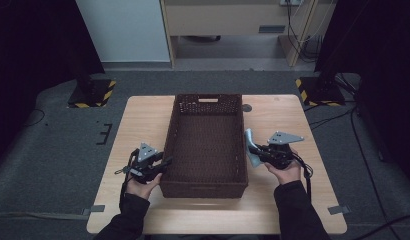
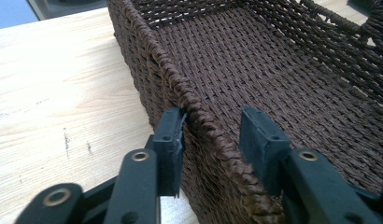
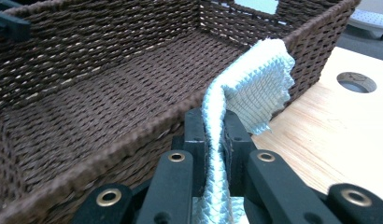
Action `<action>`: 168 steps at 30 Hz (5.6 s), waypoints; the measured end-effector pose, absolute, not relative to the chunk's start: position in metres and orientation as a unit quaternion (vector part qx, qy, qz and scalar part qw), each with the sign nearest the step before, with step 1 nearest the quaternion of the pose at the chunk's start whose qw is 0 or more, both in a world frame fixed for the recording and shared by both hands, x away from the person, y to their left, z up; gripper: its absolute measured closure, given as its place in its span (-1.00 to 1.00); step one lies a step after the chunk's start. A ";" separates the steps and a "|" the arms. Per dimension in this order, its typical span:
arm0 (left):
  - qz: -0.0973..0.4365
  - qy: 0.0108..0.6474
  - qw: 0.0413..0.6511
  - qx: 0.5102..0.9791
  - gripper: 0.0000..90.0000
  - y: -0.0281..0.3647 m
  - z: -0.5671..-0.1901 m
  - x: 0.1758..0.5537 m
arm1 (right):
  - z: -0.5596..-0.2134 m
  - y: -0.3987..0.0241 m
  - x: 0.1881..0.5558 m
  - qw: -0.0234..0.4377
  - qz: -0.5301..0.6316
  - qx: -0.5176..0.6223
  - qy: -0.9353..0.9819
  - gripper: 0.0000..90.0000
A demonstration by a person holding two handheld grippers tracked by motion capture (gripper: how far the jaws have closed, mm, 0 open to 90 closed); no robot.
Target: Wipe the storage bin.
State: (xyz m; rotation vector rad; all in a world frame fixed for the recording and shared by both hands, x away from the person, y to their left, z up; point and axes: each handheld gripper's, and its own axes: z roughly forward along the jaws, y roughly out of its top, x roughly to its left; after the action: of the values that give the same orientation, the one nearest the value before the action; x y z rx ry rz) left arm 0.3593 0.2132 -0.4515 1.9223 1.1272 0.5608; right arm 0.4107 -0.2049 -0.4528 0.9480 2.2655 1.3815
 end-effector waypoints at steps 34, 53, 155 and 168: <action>0.238 0.461 0.417 0.747 0.25 0.219 -0.453 0.367 | -0.496 -0.190 0.408 0.107 0.421 0.348 0.831 0.86; 0.221 0.454 0.417 0.756 0.50 0.218 -0.452 0.356 | -0.483 -0.197 0.386 0.116 0.450 0.335 0.820 0.86; 0.232 0.503 0.412 0.724 0.65 0.223 -0.451 0.360 | -0.474 -0.191 0.327 0.103 0.483 0.307 0.814 0.85; 0.236 0.508 0.409 0.720 0.67 0.226 -0.451 0.363 | -0.488 -0.177 0.326 0.086 0.456 0.306 0.831 0.85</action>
State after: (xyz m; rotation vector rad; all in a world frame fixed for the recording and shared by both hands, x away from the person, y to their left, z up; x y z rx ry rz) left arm 0.3630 0.2263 -0.4512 1.8132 1.2806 0.5942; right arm 0.3265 -0.1768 -0.4884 0.9114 2.4782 1.3599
